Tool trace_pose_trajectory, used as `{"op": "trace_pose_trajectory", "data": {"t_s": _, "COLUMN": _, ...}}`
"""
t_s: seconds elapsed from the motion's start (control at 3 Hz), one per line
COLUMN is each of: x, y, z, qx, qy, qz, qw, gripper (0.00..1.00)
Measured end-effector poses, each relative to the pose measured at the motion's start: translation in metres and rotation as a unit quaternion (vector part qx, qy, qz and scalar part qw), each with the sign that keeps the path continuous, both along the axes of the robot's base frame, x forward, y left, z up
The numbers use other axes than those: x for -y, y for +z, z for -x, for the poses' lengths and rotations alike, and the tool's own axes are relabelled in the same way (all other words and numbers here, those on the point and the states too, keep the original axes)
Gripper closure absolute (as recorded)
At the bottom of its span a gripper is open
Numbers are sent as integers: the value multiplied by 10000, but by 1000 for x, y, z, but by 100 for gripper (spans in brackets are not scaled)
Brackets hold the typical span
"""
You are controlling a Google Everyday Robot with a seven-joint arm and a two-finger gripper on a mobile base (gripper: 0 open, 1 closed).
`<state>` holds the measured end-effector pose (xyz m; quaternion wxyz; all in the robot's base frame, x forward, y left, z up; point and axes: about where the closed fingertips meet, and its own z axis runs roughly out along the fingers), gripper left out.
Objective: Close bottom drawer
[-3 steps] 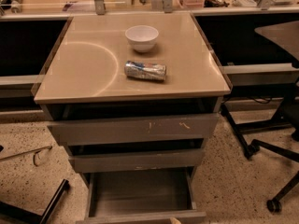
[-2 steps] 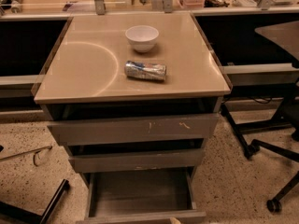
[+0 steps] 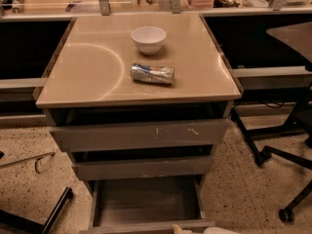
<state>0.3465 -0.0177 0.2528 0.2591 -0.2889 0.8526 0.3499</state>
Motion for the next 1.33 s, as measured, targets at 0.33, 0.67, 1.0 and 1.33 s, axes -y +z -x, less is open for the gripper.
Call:
{"op": "trace_pose_trajectory", "data": {"t_s": 0.33, "x": 4, "y": -6, "z": -3, "qx": 70, "qy": -53, "qz": 129, "qw": 9999, "gripper": 0}}
{"op": "trace_pose_trajectory", "data": {"t_s": 0.67, "x": 19, "y": 11, "z": 5, "qx": 313, "qy": -260, "qz": 255, "qw": 9988, "gripper": 0}}
{"op": "trace_pose_trajectory", "data": {"t_s": 1.0, "x": 32, "y": 18, "z": 16, "qx": 425, "qy": -433, "qz": 277, "qw": 9978, "gripper": 0}}
{"op": "trace_pose_trajectory", "data": {"t_s": 1.33, "x": 36, "y": 10, "z": 16, "qx": 345, "qy": -450, "qz": 252, "qw": 9981, "gripper": 0}}
